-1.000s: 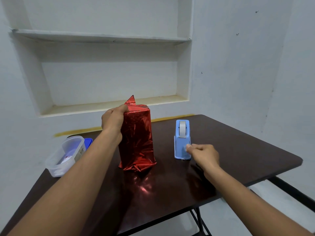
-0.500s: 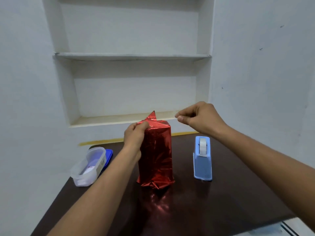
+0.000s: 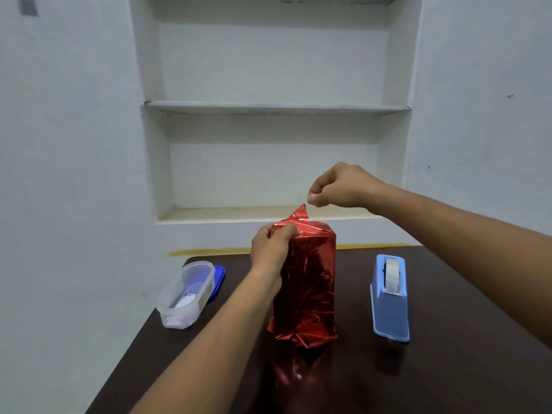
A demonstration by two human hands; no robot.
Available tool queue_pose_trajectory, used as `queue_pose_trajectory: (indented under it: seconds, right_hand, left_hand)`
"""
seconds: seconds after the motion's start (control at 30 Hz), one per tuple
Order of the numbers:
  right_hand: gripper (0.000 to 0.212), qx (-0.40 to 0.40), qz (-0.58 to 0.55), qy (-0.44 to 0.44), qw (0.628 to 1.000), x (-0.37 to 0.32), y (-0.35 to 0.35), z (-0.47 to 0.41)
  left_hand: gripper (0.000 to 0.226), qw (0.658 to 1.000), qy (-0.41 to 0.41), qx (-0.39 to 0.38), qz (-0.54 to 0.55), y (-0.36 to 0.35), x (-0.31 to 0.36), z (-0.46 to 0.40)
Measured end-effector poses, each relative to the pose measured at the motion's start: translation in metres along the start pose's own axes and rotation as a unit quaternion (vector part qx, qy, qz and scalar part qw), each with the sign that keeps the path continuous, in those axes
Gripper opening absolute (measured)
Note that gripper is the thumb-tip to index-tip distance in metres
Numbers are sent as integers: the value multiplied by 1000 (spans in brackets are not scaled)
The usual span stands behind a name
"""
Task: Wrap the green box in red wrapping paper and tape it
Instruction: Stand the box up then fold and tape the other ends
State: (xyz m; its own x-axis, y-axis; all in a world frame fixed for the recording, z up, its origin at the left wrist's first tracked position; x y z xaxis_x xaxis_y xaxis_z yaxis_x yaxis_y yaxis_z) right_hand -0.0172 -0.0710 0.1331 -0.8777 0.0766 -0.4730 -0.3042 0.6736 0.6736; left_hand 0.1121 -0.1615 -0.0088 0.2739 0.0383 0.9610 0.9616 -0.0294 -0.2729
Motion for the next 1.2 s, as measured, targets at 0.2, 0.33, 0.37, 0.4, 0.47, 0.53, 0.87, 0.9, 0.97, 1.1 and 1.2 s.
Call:
queue_pose_trajectory:
  seconds: [0.2, 0.33, 0.37, 0.4, 0.47, 0.53, 0.87, 0.9, 0.97, 1.1, 1.2]
  right_hand:
    - [8, -96, 32, -42, 994, -6, -24, -13]
    - [9, -129, 40, -51, 990, -7, -32, -19]
    - [9, -135, 40, -54, 989, -7, -34, -21]
    - [9, -141, 41, -56, 988, -6, -34, -21]
    - [11, -150, 45, -59, 986, -6, -37, -24]
    - [12, -152, 48, -60, 985, -5, -41, -25]
    - [11, -136, 70, -22, 988, -1, -55, -27]
    - [10, -135, 73, -16, 988, -1, -57, -27]
    - [7, -131, 76, -7, 988, 0, -58, -28]
    - [10, -126, 90, 3, 988, -1, -60, -30]
    - [15, -138, 115, 8, 984, -4, -60, -32]
  left_hand:
    - [40, 1000, 3, -2, 1, 1, -1, 2]
    - [40, 1000, -1, 0, 5, 1, -2, 2]
    - [40, 1000, -3, 1, 6, 2, -2, 1]
    - [39, 1000, -3, 0, 7, 1, -2, 2]
    - [38, 1000, -4, -1, 4, 1, -2, 2]
    - [36, 1000, -3, -3, 3, 1, -3, 2]
    - [38, 1000, -6, 0, -1, 1, -2, 3]
    - [36, 1000, -5, 0, -3, 1, -2, 3]
    - [36, 1000, -4, -1, -2, 1, -3, 2]
    - [38, 1000, 0, -3, -6, 1, -2, 3]
    - [45, 1000, 19, -8, -17, 0, 3, 5]
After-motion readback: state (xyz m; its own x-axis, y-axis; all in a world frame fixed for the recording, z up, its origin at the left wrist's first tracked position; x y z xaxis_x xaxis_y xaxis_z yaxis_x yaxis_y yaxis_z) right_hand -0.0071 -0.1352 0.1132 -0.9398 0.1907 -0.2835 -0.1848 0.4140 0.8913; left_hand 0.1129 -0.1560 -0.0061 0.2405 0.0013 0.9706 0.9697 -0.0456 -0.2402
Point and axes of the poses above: each hand's wrist, its own z-axis away from the middle knuckle, its own y-axis out of the back of the hand, x = y × z, the point moved 3 cm from there along -z, towards the middle knuckle, and after that the axes turned 15 degrees about x, right-handed, at the moved point
